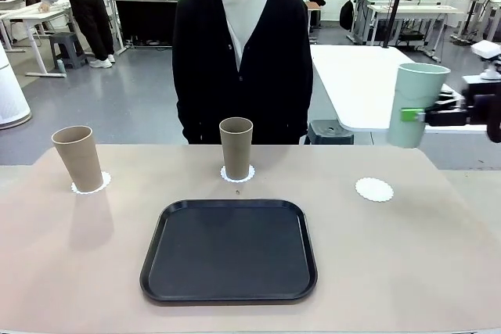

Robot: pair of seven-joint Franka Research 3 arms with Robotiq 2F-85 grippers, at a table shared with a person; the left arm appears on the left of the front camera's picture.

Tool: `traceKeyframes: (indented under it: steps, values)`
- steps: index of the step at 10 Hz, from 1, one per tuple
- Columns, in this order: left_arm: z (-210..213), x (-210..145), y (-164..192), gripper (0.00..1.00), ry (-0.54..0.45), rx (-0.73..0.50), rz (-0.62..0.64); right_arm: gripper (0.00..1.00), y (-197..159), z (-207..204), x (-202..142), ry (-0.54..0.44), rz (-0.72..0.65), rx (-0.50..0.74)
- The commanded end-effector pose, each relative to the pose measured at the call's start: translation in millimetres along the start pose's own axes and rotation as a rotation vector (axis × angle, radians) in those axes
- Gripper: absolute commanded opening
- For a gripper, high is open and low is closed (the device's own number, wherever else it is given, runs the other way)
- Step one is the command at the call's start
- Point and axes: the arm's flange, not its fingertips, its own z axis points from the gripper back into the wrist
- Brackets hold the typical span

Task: Place coasters on the table and set cups on them.
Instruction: Take one Reusable plastic cup from the Flat Tray and place it on a coaster set by the human.

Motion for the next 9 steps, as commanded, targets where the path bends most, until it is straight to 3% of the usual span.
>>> traceKeyframes:
  steps: [1, 4, 6, 9]
  values:
    - [1, 0, -2, 1.0, -0.007, -0.008, -0.007, 0.85, -51, 18, 0, -0.023, 0.018, 0.001]
    - [1, 0, -2, 1.0, -0.007, -0.008, -0.007, 0.85, -87, 15, -32, 0.022, 0.046, 0.034]
    - [1, 0, -2, 1.0, -0.007, -0.008, -0.007, 0.85, -90, -1, -52, 0.019, 0.075, 0.086]
    - [1, 0, -2, 1.0, -0.007, -0.008, -0.007, 0.85, -81, -21, -76, -0.058, 0.077, 0.147]
